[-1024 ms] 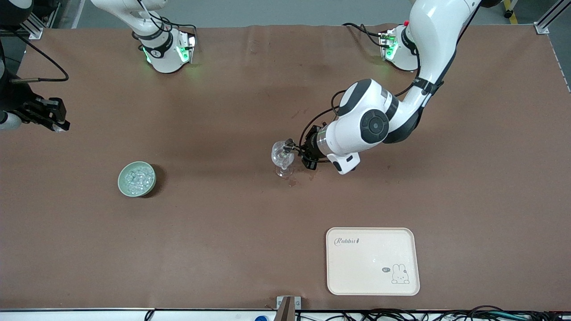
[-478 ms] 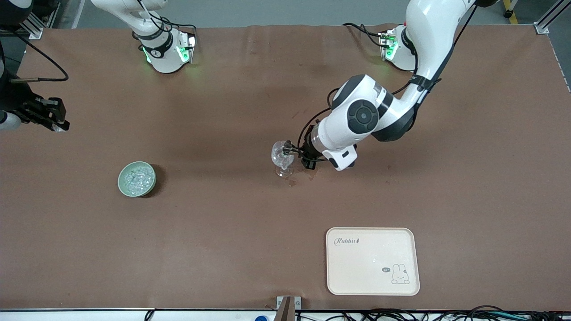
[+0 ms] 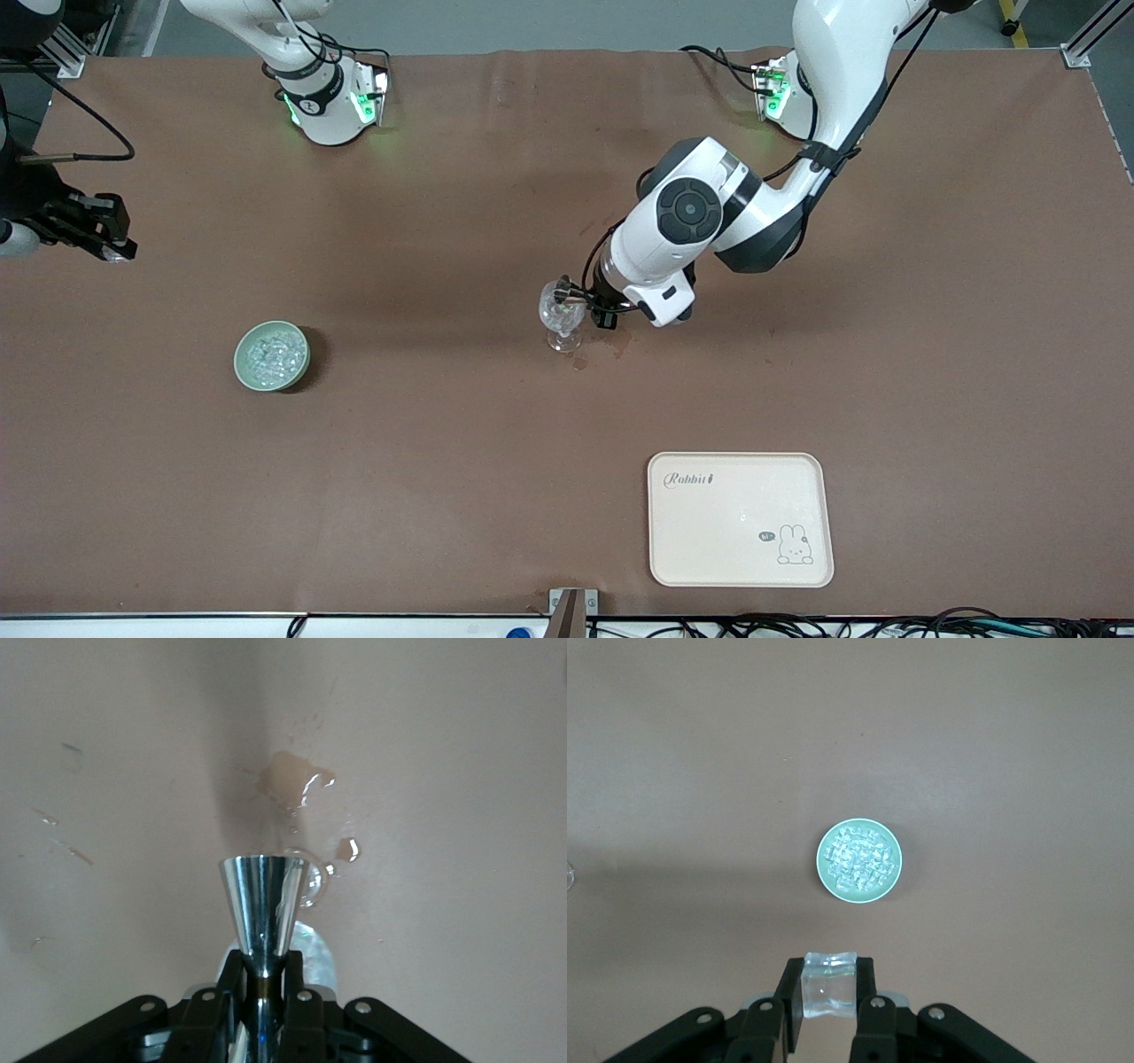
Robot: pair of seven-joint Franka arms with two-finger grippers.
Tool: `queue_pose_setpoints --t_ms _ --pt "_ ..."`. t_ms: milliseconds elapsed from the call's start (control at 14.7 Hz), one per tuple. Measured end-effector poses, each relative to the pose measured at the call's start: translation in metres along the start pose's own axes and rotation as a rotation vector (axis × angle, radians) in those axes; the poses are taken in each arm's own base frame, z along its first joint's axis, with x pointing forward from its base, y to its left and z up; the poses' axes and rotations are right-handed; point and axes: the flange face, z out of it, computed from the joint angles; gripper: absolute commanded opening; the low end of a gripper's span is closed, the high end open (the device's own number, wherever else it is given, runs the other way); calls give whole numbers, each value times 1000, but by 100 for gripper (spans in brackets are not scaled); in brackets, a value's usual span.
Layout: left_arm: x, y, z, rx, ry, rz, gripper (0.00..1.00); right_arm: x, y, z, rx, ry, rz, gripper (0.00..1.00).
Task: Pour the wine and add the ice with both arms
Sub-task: 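Tilt the jigger with the left gripper to pour into the glass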
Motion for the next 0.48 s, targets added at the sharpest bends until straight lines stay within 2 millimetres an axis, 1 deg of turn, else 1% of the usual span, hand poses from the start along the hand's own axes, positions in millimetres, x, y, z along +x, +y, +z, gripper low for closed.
queue_pose_setpoints --t_ms 205,478 --pt "-1 4 -7 -27 14 -11 0 0 0 -1 0 2 0 4" --pt "-1 4 -4 -24 16 -11 0 0 0 -1 0 2 0 4"
